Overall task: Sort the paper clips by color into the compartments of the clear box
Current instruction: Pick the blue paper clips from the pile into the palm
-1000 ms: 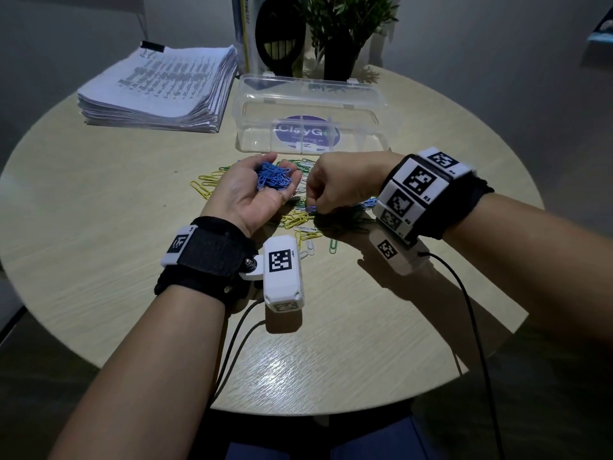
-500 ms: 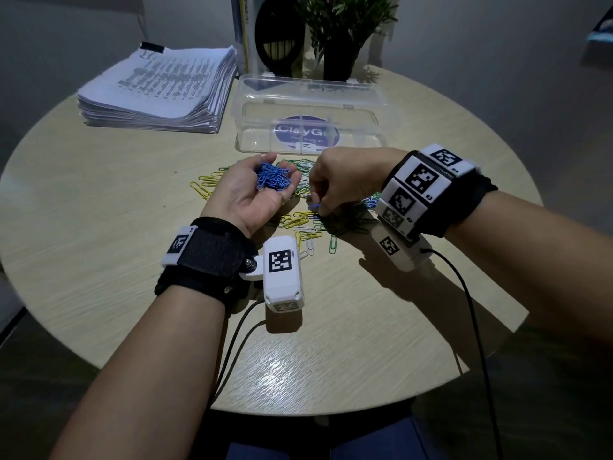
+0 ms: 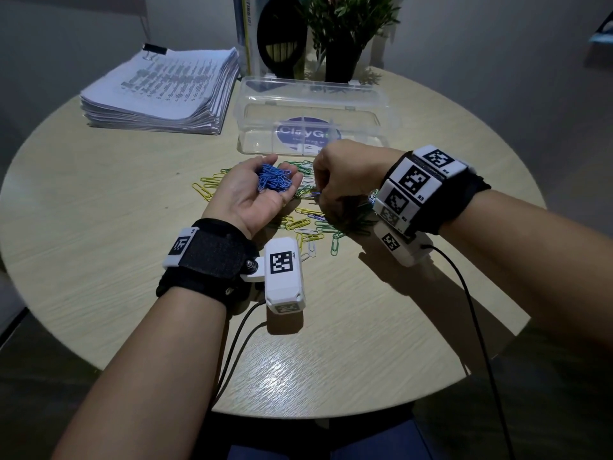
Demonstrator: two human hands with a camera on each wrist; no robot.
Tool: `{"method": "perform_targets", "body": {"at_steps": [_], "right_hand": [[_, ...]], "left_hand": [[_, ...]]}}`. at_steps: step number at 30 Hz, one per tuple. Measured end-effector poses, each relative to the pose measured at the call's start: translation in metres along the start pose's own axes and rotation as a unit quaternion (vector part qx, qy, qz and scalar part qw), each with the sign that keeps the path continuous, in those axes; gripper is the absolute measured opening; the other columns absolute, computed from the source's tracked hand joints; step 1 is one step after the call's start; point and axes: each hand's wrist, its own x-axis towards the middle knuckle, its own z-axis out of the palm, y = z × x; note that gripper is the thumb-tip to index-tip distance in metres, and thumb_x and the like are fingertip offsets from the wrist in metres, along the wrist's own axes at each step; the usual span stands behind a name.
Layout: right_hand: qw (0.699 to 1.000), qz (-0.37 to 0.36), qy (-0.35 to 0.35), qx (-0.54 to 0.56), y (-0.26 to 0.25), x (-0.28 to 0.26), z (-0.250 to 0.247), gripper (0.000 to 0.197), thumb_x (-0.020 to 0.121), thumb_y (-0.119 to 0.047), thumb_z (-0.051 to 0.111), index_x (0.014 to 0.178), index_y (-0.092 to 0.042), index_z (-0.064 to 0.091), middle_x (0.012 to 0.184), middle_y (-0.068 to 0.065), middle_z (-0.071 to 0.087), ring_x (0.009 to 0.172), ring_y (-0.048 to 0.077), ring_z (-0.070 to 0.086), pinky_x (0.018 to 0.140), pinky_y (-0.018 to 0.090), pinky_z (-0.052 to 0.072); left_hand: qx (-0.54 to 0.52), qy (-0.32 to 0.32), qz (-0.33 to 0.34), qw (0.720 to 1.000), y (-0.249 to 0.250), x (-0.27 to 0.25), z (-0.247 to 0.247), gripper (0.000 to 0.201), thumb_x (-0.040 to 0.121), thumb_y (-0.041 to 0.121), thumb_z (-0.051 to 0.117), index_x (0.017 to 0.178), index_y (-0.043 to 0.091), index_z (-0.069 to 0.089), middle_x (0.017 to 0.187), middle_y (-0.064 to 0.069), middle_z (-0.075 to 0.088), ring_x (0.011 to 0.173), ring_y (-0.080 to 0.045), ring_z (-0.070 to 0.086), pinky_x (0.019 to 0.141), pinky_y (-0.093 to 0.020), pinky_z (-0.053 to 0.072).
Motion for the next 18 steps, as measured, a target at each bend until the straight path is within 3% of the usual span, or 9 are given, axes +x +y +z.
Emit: {"method": "perform_targets", "body": {"at_steps": [4, 9, 12, 16, 18], "right_hand": [[0.999, -0.012, -0.005, 0.030, -0.005, 0.001, 0.003, 0.012, 0.078, -0.019, 0.074, 0.080, -0.016, 0.063, 0.064, -0.008, 0.055, 0.059, 0.006, 0.050, 0.049, 0.018, 0.037], [1.000, -0.011, 0.006, -0.024, -0.007, 0.007, 0.006, 0.016, 0.082, -0.020, 0.070, 0.094, -0.011, 0.065, 0.084, 0.002, 0.059, 0.079, 0.018, 0.053, 0.063, 0.026, 0.042], [0.999, -0.010, 0.020, -0.048, -0.005, 0.008, 0.005, 0.014, 0.084, -0.018, 0.066, 0.095, -0.009, 0.067, 0.087, 0.007, 0.061, 0.078, 0.020, 0.053, 0.059, 0.025, 0.040], [0.999, -0.005, 0.029, -0.029, -0.002, 0.005, 0.000, 0.012, 0.081, -0.018, 0.071, 0.090, -0.010, 0.068, 0.077, 0.001, 0.060, 0.074, 0.018, 0.053, 0.050, 0.021, 0.037], [1.000, -0.009, 0.008, 0.004, -0.004, 0.000, -0.004, 0.010, 0.077, -0.018, 0.075, 0.081, -0.015, 0.066, 0.066, -0.005, 0.057, 0.064, 0.012, 0.052, 0.048, 0.018, 0.036]], "left_hand": [[0.001, 0.001, 0.003, 1.000, 0.001, -0.001, 0.001, 0.020, 0.099, 0.008, 0.039, 0.086, -0.001, 0.051, 0.093, -0.019, 0.051, 0.085, -0.026, 0.054, 0.086, -0.038, 0.046], [-0.003, -0.001, 0.003, 1.000, 0.002, -0.001, 0.000, 0.019, 0.099, 0.008, 0.039, 0.088, -0.001, 0.052, 0.094, -0.019, 0.051, 0.086, -0.026, 0.055, 0.085, -0.038, 0.047], [-0.003, 0.000, 0.003, 1.000, 0.002, -0.002, 0.001, 0.020, 0.099, 0.008, 0.038, 0.087, -0.001, 0.051, 0.093, -0.019, 0.051, 0.085, -0.025, 0.055, 0.086, -0.039, 0.046], [-0.001, -0.001, 0.003, 1.000, 0.002, -0.001, 0.000, 0.020, 0.099, 0.008, 0.038, 0.087, -0.001, 0.051, 0.093, -0.020, 0.051, 0.085, -0.026, 0.055, 0.086, -0.039, 0.047], [0.000, -0.001, 0.004, 1.000, 0.002, -0.001, 0.000, 0.020, 0.099, 0.009, 0.038, 0.087, -0.001, 0.051, 0.093, -0.019, 0.051, 0.084, -0.025, 0.055, 0.085, -0.039, 0.047]]}}
